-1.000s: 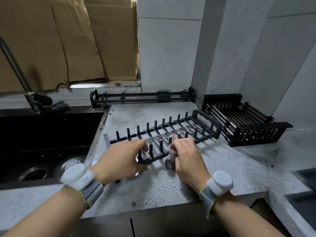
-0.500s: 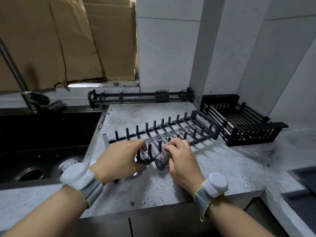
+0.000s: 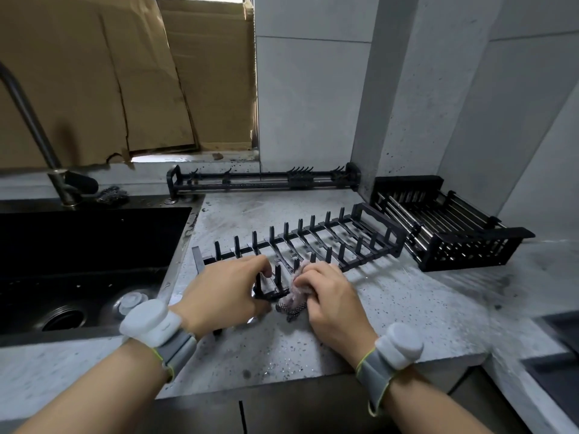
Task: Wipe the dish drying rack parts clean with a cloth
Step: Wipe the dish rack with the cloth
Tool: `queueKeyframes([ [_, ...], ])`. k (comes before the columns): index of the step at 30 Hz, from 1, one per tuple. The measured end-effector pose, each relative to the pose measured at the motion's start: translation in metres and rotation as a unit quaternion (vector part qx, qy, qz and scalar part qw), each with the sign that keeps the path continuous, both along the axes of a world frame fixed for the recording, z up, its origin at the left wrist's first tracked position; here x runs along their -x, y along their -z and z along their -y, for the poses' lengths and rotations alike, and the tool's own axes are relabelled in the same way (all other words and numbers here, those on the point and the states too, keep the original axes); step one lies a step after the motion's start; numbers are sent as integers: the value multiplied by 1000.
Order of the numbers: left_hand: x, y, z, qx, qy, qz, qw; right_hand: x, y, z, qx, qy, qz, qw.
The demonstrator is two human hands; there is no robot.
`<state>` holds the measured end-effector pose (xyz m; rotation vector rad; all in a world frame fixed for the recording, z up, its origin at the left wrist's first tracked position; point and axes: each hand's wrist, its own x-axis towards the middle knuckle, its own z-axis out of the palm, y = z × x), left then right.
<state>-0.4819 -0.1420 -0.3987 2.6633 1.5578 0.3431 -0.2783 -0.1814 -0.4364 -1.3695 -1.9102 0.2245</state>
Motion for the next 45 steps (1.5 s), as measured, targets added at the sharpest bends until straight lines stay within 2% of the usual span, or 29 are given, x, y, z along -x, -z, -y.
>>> queueKeyframes([
  [2,0,0,0,2,-2,1,1000,-5,-9,3,12,-33,-30,999],
  [4,0,-1,1,2,-3,1,1000,-4,-11,7,-22,-41,-25,999],
  [6,-1,-2,1,4,-2,0,1000,0,-5,7,-55,-24,7,998],
  [11,0,-3,1,6,-2,0,1000,20,8,4,-41,42,158,986],
  [15,0,-3,1,11,-7,1,1000,20,1,1,-19,45,208,977],
  [20,0,-4,4,4,-6,-1,1000,-5,-10,3,-20,12,160,987],
  [23,0,-3,2,7,-7,3,1000,-41,-9,5,-18,78,118,990],
  [25,1,-2,1,10,-9,5,1000,-62,-7,6,-23,107,121,987],
  [30,1,0,0,6,-8,3,1000,-62,-1,-2,-36,59,202,977],
  [34,0,0,0,4,-3,1,1000,-44,-5,-11,-13,92,307,947],
  [37,0,0,0,2,-5,-1,1000,-34,-12,-12,14,91,341,936],
  [39,0,0,1,-2,-7,-2,1000,-29,-15,-14,23,80,330,940],
  [43,-2,-2,3,-6,-3,-2,1000,-42,-15,-14,49,66,199,977],
  [45,-2,-1,2,-8,-1,-1,1000,-55,-14,-11,30,84,175,981],
])
